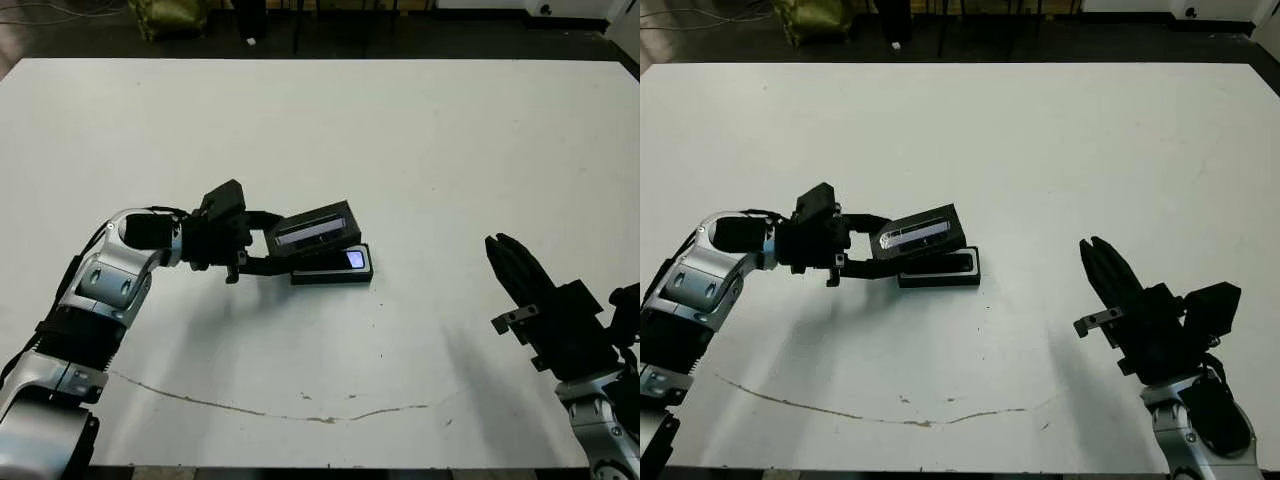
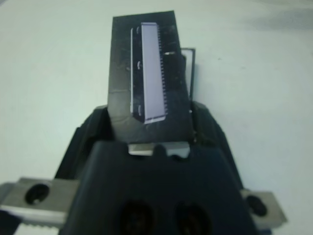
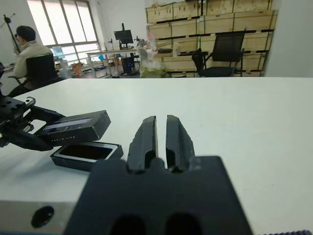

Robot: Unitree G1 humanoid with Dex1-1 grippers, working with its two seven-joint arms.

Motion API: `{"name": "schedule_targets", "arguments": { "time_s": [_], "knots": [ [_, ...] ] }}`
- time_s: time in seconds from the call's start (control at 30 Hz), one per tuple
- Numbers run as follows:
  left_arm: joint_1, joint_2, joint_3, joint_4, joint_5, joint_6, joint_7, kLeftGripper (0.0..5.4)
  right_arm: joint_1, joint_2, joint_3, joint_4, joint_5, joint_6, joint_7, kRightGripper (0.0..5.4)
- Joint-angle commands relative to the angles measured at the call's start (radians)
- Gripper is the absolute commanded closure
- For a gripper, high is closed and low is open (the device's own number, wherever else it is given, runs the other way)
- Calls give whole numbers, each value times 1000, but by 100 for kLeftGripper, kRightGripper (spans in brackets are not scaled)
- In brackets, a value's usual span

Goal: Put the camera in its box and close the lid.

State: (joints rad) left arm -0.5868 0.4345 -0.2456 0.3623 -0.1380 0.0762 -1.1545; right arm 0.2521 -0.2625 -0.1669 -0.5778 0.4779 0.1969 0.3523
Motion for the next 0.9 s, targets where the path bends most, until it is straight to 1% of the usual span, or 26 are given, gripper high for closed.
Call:
{"name": "schedule_targets", "arguments": {
  "time_s": [0.03,0.23,0.37,0.5,0.67,0.73,0.9],
  "knots": [
    [-16,4,-17,43,20,-3,-23,307,12,-10,-4,-4,-3,26,-12,540],
    [-48,16,-38,87,35,-13,-79,307,9,-14,-6,-20,2,55,-25,540],
    [-71,18,-46,131,41,-19,-119,307,-1,-14,-6,-5,12,44,-4,540],
    [-81,26,-55,147,64,-37,-137,307,-7,-12,2,0,-1,19,9,540],
    [-85,25,-59,167,73,-46,-150,307,4,-10,-1,5,-7,20,3,540],
    [-88,24,-63,171,75,-53,-157,307,4,-7,-4,12,6,23,10,540],
    [-95,24,-72,177,82,-62,-169,307,1,-11,-5,10,5,14,16,540]
  ]
}}
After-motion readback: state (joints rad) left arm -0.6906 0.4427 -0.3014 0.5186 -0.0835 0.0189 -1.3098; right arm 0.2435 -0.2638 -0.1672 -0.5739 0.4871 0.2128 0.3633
